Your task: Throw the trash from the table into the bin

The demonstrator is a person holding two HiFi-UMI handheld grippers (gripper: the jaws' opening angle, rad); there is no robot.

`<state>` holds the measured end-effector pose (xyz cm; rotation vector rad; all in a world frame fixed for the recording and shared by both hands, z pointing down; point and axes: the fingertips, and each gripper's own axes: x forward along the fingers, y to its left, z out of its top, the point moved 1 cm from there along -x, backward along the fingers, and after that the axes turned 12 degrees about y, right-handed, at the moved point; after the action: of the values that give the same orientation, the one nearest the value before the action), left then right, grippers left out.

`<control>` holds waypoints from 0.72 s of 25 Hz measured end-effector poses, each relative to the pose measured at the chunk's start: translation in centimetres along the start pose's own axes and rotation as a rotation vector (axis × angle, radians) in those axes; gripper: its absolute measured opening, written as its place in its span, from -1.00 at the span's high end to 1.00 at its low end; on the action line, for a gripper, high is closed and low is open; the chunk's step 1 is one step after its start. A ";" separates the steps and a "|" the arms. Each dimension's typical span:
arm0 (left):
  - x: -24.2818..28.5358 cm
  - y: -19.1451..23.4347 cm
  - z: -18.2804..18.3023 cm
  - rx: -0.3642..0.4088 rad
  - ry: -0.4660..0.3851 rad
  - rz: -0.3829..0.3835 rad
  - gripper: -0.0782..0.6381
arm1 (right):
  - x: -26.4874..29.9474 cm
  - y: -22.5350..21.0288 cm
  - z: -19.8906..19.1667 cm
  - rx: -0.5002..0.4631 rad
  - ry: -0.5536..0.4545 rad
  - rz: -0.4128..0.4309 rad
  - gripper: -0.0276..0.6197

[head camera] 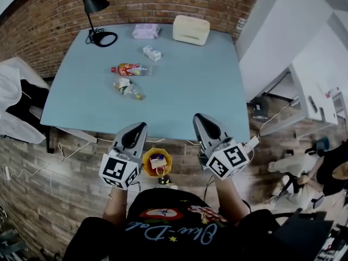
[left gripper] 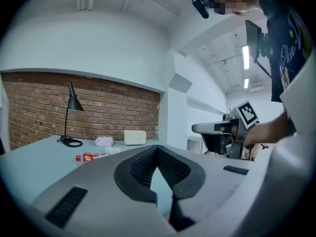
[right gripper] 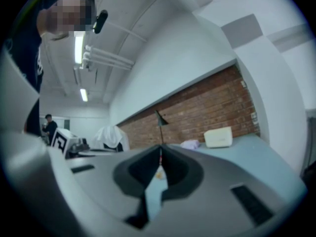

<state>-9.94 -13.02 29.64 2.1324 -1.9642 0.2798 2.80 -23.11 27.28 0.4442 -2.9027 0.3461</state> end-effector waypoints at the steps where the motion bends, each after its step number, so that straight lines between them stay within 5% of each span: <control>1: 0.5 0.6 0.1 -0.012 -0.002 0.004 0.76 | 0.7 -0.3 0.3 -0.004 0.009 0.003 0.89; 18: 2.3 3.4 1.5 0.051 -0.010 0.060 0.76 | 5.7 -1.9 3.8 -0.019 -0.017 0.042 0.89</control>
<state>-13.11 -15.87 29.03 2.1117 -2.0510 0.3329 -2.48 -27.40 25.21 0.3859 -2.9329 0.3217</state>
